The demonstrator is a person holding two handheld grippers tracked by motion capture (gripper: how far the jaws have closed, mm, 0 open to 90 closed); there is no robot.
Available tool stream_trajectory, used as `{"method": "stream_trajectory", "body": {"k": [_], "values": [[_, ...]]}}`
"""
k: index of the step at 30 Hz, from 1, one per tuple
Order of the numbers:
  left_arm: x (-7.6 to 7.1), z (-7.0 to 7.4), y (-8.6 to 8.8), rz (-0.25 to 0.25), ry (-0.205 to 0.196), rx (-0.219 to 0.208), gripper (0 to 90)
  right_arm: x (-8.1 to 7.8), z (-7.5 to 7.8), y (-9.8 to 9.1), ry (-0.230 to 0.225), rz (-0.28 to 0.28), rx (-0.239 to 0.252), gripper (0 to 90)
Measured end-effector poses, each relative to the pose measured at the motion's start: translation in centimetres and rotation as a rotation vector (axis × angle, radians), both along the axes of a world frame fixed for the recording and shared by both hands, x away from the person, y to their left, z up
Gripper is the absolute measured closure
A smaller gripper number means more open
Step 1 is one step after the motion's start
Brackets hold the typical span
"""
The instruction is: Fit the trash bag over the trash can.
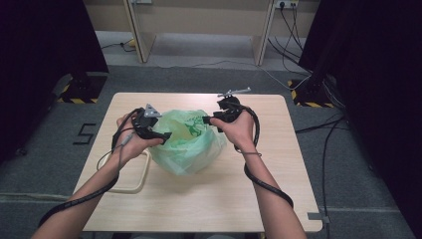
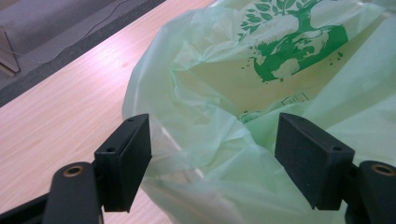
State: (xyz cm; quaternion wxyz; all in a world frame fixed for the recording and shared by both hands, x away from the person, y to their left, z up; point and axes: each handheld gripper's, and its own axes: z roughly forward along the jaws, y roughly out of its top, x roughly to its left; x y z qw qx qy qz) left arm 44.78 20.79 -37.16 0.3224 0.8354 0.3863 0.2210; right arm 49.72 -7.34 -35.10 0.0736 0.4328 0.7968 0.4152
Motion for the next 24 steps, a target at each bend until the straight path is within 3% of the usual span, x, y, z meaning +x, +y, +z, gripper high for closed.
{"method": "stream_trajectory", "body": {"k": [6,17,24], "values": [[-0.5,0.1,0.8,0.002,0.008,-0.030,24.9,0.0,-0.1,-0.1,0.005,-0.004,0.000,47.1],[-1.2,0.2,3.4,0.030,0.032,-0.172,21.2,-0.1,-0.1,-0.6,0.011,-0.016,0.008,47.2],[-2.1,-0.2,5.3,0.046,0.041,-0.221,21.3,-0.1,-0.3,-1.3,0.006,-0.032,0.014,48.2]]}}
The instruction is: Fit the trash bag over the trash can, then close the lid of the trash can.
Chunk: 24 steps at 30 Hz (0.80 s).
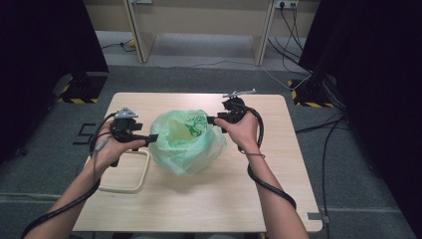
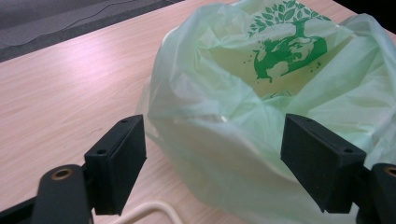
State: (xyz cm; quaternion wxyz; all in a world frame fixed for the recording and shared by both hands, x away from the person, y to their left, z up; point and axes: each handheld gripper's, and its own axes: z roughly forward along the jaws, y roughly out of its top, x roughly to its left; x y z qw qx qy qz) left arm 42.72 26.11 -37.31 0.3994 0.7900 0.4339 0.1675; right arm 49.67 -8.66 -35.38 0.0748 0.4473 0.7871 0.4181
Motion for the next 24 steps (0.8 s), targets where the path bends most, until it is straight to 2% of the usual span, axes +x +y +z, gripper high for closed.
{"method": "stream_trajectory", "body": {"k": [7,24], "values": [[-0.9,-0.3,1.9,0.036,-0.001,-0.027,22.0,-0.3,0.0,-1.5,-0.003,-0.030,0.003,48.1],[-2.1,-2.1,6.3,0.137,0.026,-0.031,23.2,-1.1,-0.9,-5.9,0.003,-0.110,0.028,47.6]]}}
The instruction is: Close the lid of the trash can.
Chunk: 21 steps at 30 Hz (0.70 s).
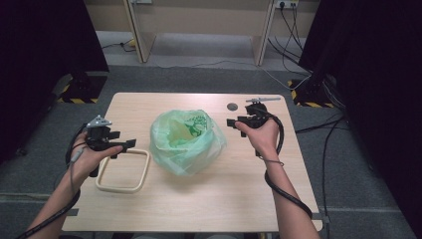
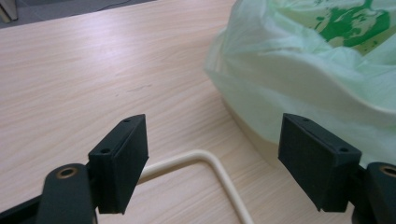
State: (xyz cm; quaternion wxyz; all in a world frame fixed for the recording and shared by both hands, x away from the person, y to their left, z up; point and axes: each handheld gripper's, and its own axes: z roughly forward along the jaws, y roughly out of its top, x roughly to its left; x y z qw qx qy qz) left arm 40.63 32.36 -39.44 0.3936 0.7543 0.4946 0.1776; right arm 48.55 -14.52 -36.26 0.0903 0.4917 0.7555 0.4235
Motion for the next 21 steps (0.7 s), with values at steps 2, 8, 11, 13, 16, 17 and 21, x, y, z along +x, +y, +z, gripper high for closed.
{"method": "stream_trajectory", "body": {"k": [2,8,11,13,16,17,21], "values": [[-0.2,-0.3,0.5,0.012,0.001,0.000,23.6,0.0,0.0,-0.3,0.000,-0.004,0.001,47.6],[-0.6,-1.6,1.4,0.039,0.027,0.009,25.4,0.0,-0.8,-0.8,0.004,-0.010,0.006,47.6],[-0.6,-2.0,1.7,0.049,0.036,0.020,26.3,-0.1,-1.2,-1.1,0.011,-0.015,0.010,47.6],[-0.7,-2.3,2.0,0.059,0.034,0.034,26.8,-0.1,-1.3,-1.2,0.015,-0.016,0.010,47.6],[-0.9,-2.8,2.6,0.070,0.047,0.051,28.5,-0.4,-1.4,-1.4,0.013,-0.029,0.015,47.6],[-1.0,-3.0,2.9,0.074,0.051,0.060,29.5,-0.5,-1.4,-1.4,0.013,-0.031,0.015,47.6],[-1.3,-4.5,4.3,0.099,0.084,0.092,32.0,-0.8,-1.7,-1.1,0.018,-0.032,0.012,47.6]]}}
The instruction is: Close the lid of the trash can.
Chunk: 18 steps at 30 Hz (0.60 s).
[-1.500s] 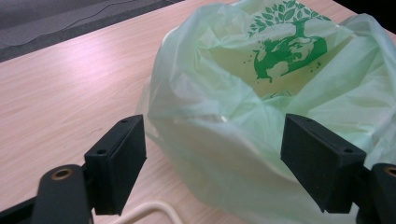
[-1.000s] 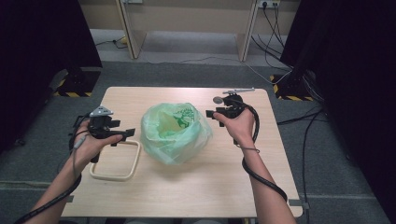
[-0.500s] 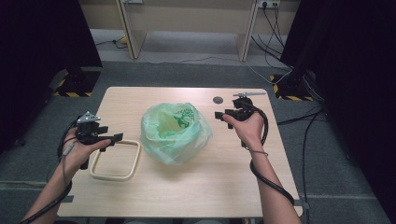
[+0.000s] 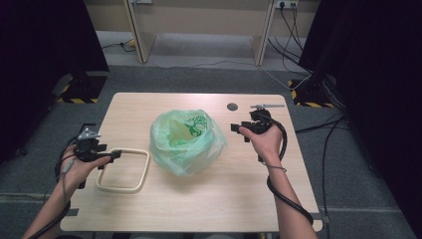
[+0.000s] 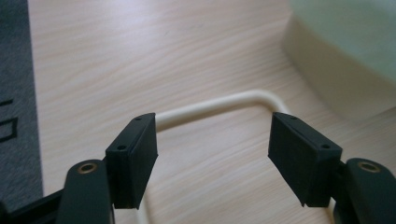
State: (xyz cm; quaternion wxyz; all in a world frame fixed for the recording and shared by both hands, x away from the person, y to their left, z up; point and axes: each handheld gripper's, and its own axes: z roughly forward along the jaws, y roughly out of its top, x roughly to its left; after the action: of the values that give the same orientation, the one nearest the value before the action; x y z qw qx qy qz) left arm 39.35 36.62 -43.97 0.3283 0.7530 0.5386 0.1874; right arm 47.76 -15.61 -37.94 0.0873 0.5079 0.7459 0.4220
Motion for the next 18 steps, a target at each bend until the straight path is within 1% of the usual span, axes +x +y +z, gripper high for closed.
{"method": "stream_trajectory", "body": {"k": [4,7,10,13,18], "values": [[0.1,-2.1,1.5,0.034,0.054,0.026,35.1,-0.1,-0.1,0.4,0.000,0.004,-0.002,47.7],[0.3,-3.3,2.2,0.063,0.081,0.035,36.9,0.0,-0.2,0.4,0.002,0.008,-0.008,47.6],[0.6,-4.1,2.5,0.080,0.106,0.051,38.7,0.0,-0.3,0.3,0.005,0.009,-0.010,47.6],[0.9,-4.5,2.7,0.095,0.121,0.069,41.1,0.0,-0.4,0.3,0.009,0.007,-0.008,47.6],[1.3,-5.1,2.6,0.107,0.145,0.076,44.8,-0.2,-0.5,0.4,0.010,0.012,-0.006,47.6]]}}
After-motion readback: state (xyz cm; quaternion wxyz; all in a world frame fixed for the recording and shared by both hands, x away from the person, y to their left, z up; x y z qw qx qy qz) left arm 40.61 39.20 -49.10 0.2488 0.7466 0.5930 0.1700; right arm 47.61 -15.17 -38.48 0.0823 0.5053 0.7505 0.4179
